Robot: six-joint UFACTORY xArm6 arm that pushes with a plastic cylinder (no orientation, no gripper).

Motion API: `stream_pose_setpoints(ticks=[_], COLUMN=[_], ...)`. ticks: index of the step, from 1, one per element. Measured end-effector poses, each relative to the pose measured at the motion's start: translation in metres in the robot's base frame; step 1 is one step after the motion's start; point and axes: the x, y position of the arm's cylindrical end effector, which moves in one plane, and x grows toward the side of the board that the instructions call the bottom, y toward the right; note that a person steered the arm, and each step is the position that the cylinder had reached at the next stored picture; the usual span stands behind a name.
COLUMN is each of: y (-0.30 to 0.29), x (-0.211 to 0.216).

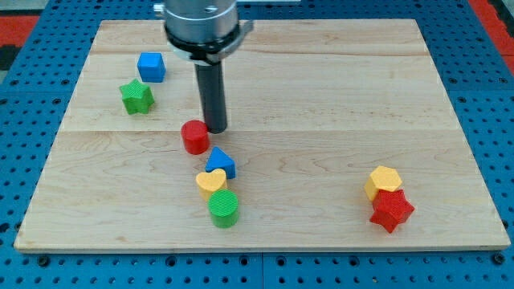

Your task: Tap the blue cube

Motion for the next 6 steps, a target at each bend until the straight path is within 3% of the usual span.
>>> stream_pose_setpoints(ticks=[1,3,4,5,6], y=[-0.024,-0.025,-0.022,0.015,-0.061], x=[-0.009,0.048,0.017,-0.056,-0.095])
